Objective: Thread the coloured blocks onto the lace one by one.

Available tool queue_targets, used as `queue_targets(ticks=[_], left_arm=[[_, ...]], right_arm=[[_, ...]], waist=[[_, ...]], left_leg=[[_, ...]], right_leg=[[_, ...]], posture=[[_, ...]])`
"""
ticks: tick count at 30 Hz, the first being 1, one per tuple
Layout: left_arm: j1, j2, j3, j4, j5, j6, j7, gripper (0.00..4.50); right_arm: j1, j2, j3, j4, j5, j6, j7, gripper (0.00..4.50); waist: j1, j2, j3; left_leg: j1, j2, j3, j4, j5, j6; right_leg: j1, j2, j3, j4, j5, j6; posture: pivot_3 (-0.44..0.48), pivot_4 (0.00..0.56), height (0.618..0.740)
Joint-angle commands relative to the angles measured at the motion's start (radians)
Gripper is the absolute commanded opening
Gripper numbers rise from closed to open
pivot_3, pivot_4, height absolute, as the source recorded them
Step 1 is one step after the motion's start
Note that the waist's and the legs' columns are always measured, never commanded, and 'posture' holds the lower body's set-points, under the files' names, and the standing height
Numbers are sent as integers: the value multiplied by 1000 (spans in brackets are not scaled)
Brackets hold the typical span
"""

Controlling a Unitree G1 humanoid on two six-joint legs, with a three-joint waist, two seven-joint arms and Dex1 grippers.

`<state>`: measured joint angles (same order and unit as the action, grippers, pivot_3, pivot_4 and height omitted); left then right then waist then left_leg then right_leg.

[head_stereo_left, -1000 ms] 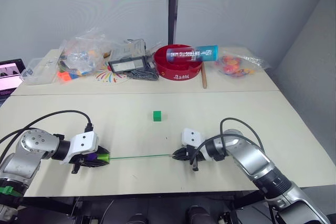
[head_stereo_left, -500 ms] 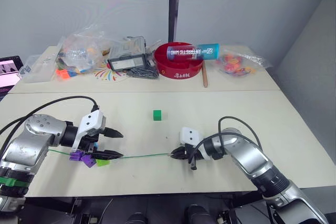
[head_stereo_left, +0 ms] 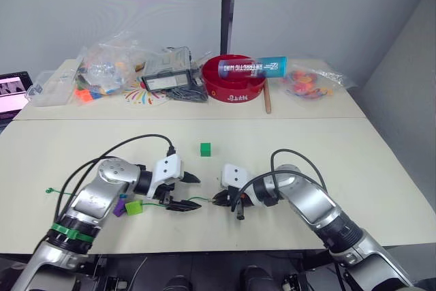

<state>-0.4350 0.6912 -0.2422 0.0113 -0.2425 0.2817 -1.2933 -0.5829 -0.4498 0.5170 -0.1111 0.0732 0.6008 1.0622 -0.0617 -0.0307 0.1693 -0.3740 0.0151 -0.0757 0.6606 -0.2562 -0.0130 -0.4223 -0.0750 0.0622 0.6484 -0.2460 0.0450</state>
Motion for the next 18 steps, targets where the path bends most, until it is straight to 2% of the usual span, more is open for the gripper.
queue_targets(ticks=[1, 2, 5, 13, 14, 18], left_arm=[[-24, -35, -22, 28, 29, -39, 18, 3754], [-28, -49, -29, 38, 33, -45, 21, 3754], [-34, -77, -44, 56, 51, -48, 27, 2990], [-32, -102, -59, 93, 80, -71, 31, 306], [-31, -101, -57, 91, 79, -69, 31, 185], [-31, -98, -55, 87, 84, -62, 36, 186]], right_arm=[[-21, 6, -1, -18, 1, 7, -3, 0], [-23, 7, -1, -18, 0, 8, -3, 0], [-21, 8, -2, -22, -1, 12, -3, 0], [-16, 3, -7, -33, -2, 21, -2, 0], [-16, 2, -7, -33, -3, 21, -2, 0], [-16, 1, -7, -32, -3, 23, -1, 0]], waist=[[1, 0, 0], [2, 0, 0], [4, 0, 0], [8, 0, 0], [9, 0, 0], [9, 0, 0]], left_leg=[[0, 0, 0, 0, 0, 0], [0, 0, 0, 0, 0, 0], [0, 0, 0, 0, 0, 0], [0, -1, 0, 0, 0, 0], [0, 0, 0, 0, 0, 0], [0, 0, 0, 0, 0, 0]], right_leg=[[0, 0, 0, 0, 0, 0], [0, 0, 0, 0, 0, 0], [0, 0, 0, 0, 0, 0], [0, 0, 0, 0, 0, 0], [0, 0, 0, 0, 0, 0], [0, 0, 0, 0, 0, 0]], posture=[[0, 150, 731], [0, 150, 731], [0, 150, 731], [0, 150, 731], [0, 150, 731], [0, 150, 731]])
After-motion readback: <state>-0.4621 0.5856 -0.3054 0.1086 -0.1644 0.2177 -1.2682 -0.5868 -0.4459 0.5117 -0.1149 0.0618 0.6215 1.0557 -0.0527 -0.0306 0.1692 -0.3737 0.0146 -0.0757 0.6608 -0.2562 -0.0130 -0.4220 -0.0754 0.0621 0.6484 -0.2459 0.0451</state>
